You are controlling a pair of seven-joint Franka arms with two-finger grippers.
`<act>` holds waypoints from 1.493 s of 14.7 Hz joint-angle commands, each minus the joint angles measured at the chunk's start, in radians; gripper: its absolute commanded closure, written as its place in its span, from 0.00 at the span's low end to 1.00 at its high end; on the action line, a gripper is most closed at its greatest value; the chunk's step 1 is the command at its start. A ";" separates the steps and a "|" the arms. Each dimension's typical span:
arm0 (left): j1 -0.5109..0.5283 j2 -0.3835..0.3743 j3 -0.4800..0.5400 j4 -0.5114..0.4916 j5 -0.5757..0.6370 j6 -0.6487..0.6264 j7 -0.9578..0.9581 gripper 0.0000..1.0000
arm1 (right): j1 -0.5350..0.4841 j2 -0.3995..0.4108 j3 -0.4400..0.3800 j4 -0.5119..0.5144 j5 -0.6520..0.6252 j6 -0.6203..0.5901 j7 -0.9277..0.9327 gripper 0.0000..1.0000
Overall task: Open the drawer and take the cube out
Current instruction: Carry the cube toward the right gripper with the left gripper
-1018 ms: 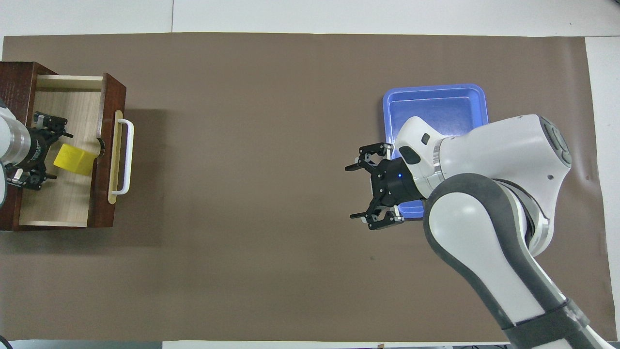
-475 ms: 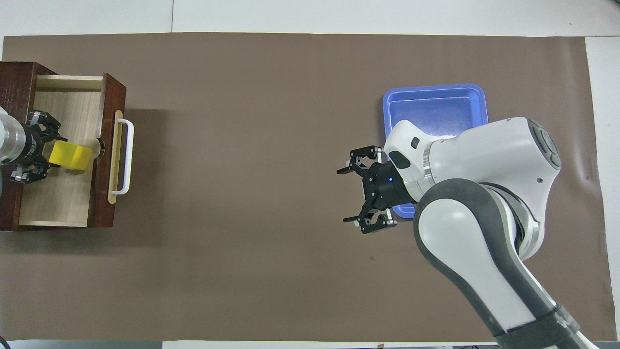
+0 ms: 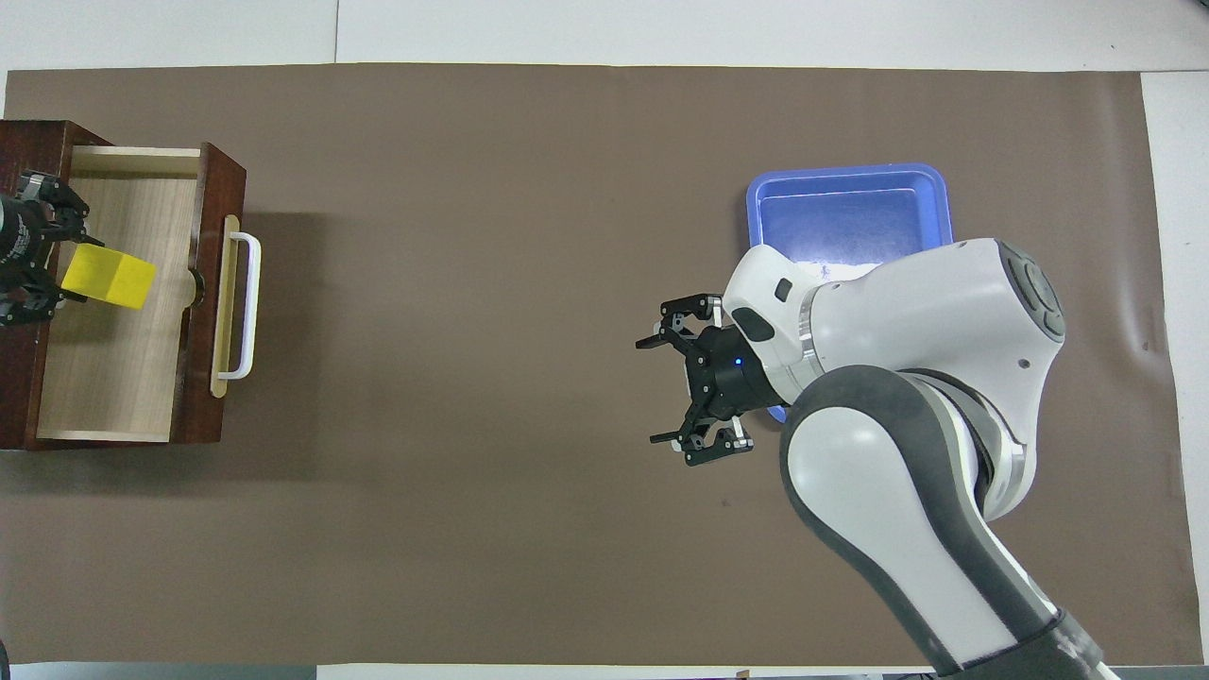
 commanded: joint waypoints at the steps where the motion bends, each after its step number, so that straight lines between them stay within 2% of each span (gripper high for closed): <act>1: -0.112 0.007 0.006 0.020 -0.013 -0.044 -0.185 1.00 | -0.002 0.007 0.030 0.006 0.027 0.044 0.035 0.00; 3: -0.199 -0.030 0.005 -0.047 -0.021 -0.032 -0.324 1.00 | -0.001 0.010 0.059 0.006 0.027 0.074 0.068 0.00; 6: -0.262 -0.059 0.002 -0.133 -0.061 0.017 -0.527 1.00 | -0.001 0.056 0.108 0.037 0.027 0.130 0.107 0.00; 8: -0.345 -0.060 0.003 -0.175 -0.090 0.030 -0.579 1.00 | 0.062 0.065 0.121 0.035 0.027 0.199 0.162 0.00; 11: -0.454 -0.053 0.005 -0.219 -0.092 0.073 -0.762 1.00 | 0.068 0.100 0.124 0.038 0.027 0.242 0.165 0.00; 13: -0.463 -0.056 0.003 -0.227 -0.093 0.076 -0.790 1.00 | 0.097 0.111 0.124 0.041 0.027 0.253 0.165 0.00; 16: -0.499 -0.075 0.003 -0.268 -0.095 0.091 -0.817 1.00 | 0.102 0.181 0.124 0.079 0.022 0.289 0.158 0.00; 19: -0.543 -0.087 0.002 -0.286 -0.095 0.090 -0.849 1.00 | 0.104 0.279 0.124 0.208 0.011 0.294 0.161 0.00; 22: -0.551 -0.090 0.000 -0.290 -0.095 0.091 -0.857 1.00 | 0.105 0.307 0.124 0.238 0.010 0.309 0.130 0.00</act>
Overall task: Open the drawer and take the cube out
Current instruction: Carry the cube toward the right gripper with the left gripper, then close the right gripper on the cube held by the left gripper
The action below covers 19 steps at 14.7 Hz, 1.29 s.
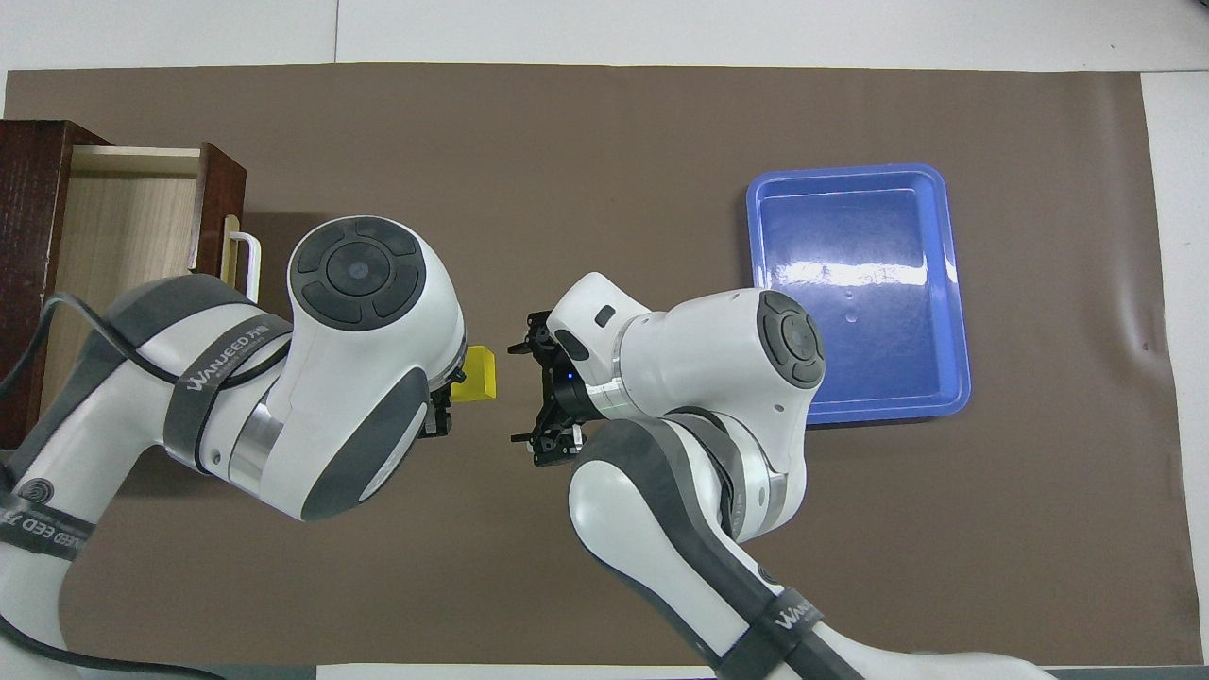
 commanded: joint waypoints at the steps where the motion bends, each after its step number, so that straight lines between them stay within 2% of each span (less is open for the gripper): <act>1: -0.021 -0.035 0.016 -0.042 -0.015 0.021 -0.023 1.00 | 0.002 0.037 0.002 0.041 0.010 0.030 -0.036 0.00; 11: -0.050 -0.046 0.016 -0.057 -0.013 0.020 -0.023 1.00 | 0.022 0.038 0.003 0.034 0.016 0.036 -0.061 0.00; 14: -0.050 -0.046 0.016 -0.056 -0.013 0.018 -0.021 1.00 | 0.017 0.044 0.003 0.031 0.016 0.036 -0.067 0.03; 15: -0.050 -0.046 0.016 -0.056 -0.013 0.020 -0.021 1.00 | 0.017 0.046 0.002 0.031 0.017 0.036 -0.068 0.07; 17: -0.049 -0.046 0.016 -0.056 -0.015 0.018 -0.021 1.00 | 0.016 0.046 0.003 0.031 0.022 0.036 -0.068 0.22; 19: -0.047 -0.046 0.016 -0.056 -0.013 0.018 -0.021 1.00 | 0.016 0.044 0.002 0.031 0.023 0.033 -0.064 0.60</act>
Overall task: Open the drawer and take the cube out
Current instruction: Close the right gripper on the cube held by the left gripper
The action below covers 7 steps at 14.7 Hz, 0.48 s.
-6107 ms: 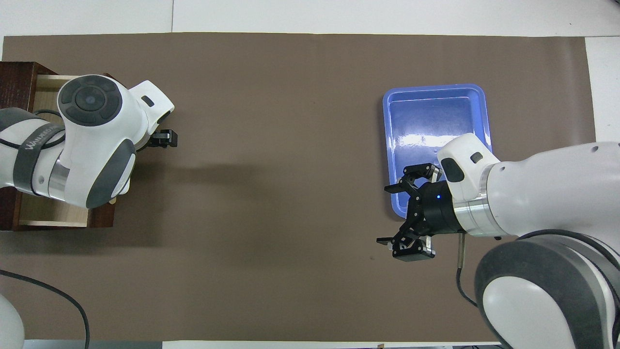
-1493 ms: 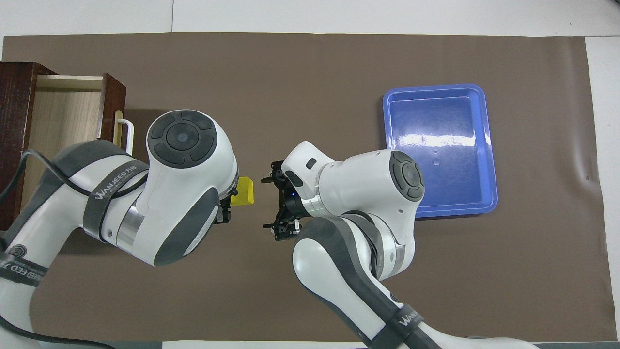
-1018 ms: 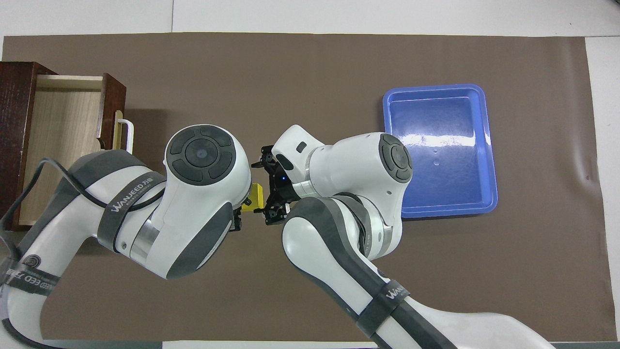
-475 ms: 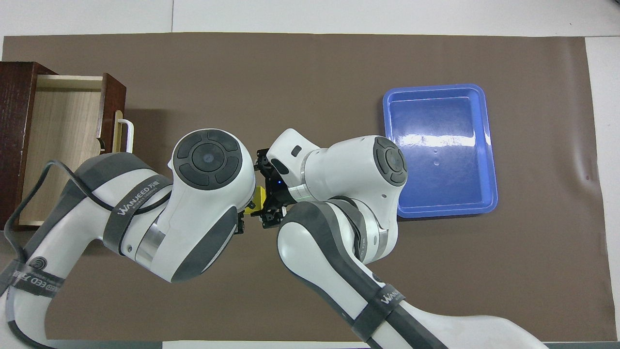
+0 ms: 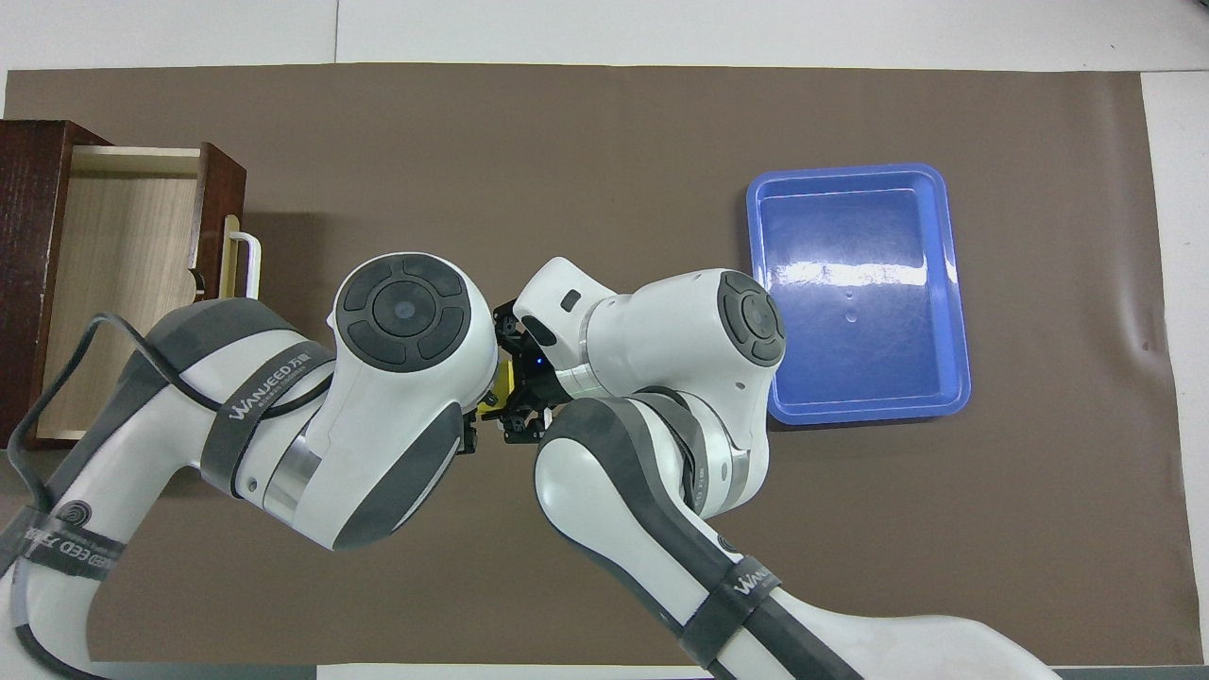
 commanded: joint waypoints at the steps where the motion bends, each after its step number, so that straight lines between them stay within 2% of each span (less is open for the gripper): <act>1: -0.014 -0.041 0.004 -0.041 -0.014 -0.003 -0.005 1.00 | -0.009 0.016 -0.001 0.012 0.023 0.019 -0.025 0.81; 2: -0.013 -0.040 0.004 -0.041 -0.016 -0.003 -0.005 1.00 | -0.011 0.014 -0.001 0.012 0.023 0.019 -0.025 1.00; 7: -0.013 -0.041 0.004 -0.041 -0.016 -0.003 -0.001 1.00 | -0.015 0.011 -0.001 0.012 0.020 0.017 -0.031 1.00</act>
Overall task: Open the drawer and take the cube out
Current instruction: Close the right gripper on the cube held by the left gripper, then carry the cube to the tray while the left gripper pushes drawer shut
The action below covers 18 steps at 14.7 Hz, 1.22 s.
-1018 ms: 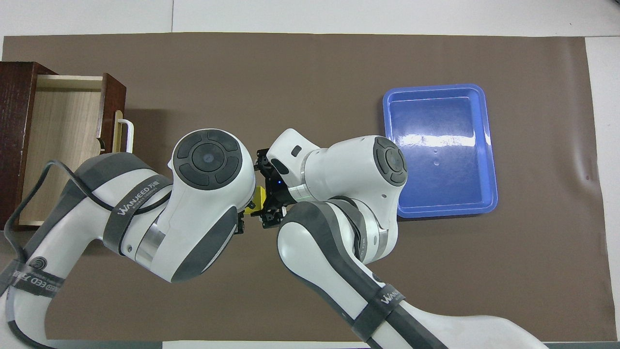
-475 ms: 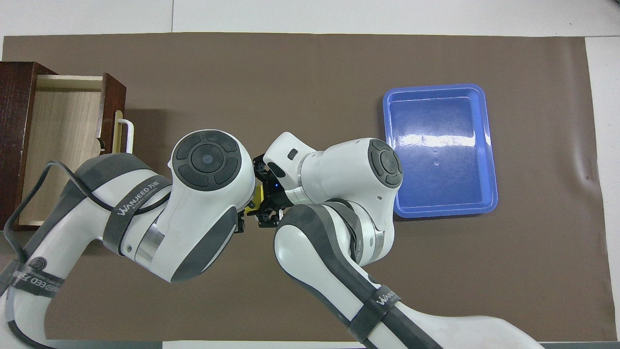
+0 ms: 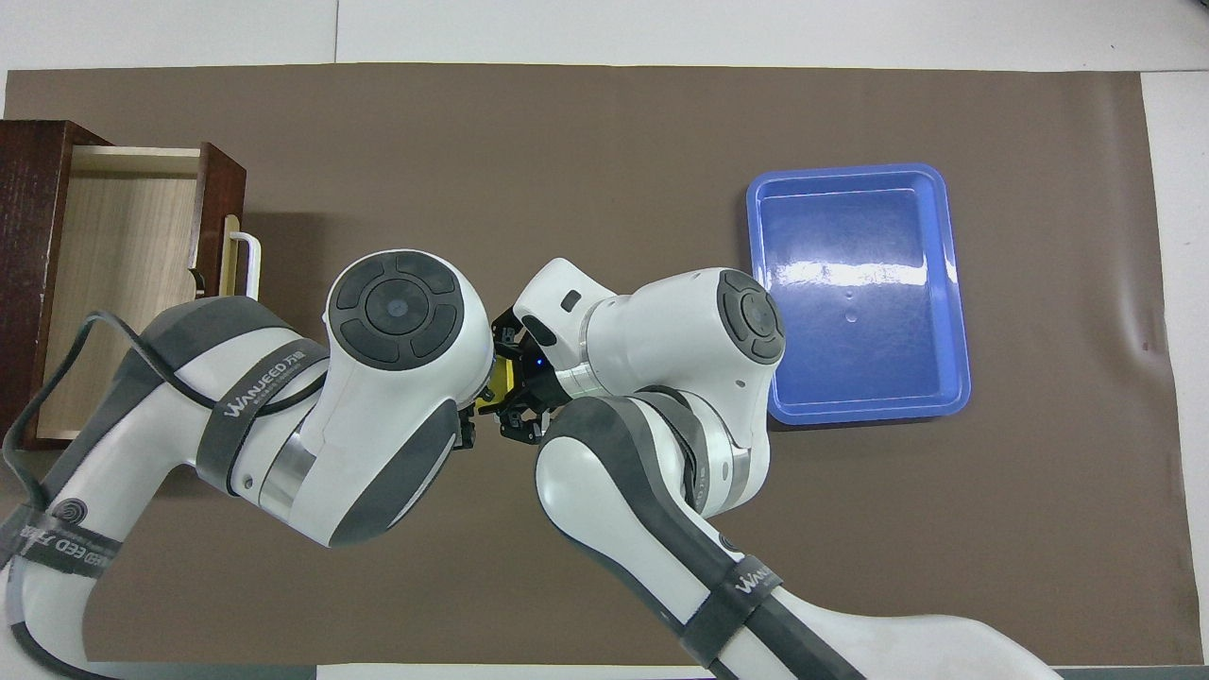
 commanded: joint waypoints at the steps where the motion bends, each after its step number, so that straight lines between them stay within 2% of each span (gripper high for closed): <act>1: -0.013 -0.041 -0.003 -0.039 -0.018 -0.019 0.006 1.00 | -0.014 0.012 0.000 0.012 0.017 0.032 -0.044 1.00; 2: -0.011 -0.040 -0.003 -0.038 -0.018 -0.019 0.012 1.00 | -0.014 0.010 0.001 0.012 0.017 0.030 -0.044 1.00; 3: -0.010 -0.040 -0.001 -0.036 -0.018 -0.023 0.015 0.82 | -0.014 0.010 0.000 0.012 0.017 0.032 -0.044 1.00; 4: -0.005 -0.040 -0.001 -0.035 -0.018 -0.024 0.027 0.33 | -0.014 0.010 0.000 0.012 0.017 0.032 -0.044 1.00; 5: -0.005 -0.040 0.003 -0.032 -0.018 -0.029 0.041 0.00 | -0.014 0.010 0.000 0.012 0.017 0.032 -0.042 1.00; 7: 0.025 -0.053 0.008 -0.026 -0.012 -0.032 0.096 0.00 | -0.014 0.010 0.000 0.013 0.018 0.032 -0.042 1.00; 11: 0.196 -0.076 0.006 -0.039 -0.010 -0.009 0.269 0.00 | -0.017 0.010 0.000 0.015 0.020 0.027 -0.039 1.00; 14: 0.320 -0.069 0.008 -0.085 -0.009 0.086 0.337 0.00 | -0.025 -0.002 -0.002 0.015 0.020 0.003 -0.038 1.00; 18: 0.398 -0.040 0.008 -0.127 0.054 0.195 0.423 0.00 | -0.110 -0.011 -0.002 0.016 0.014 -0.063 -0.047 1.00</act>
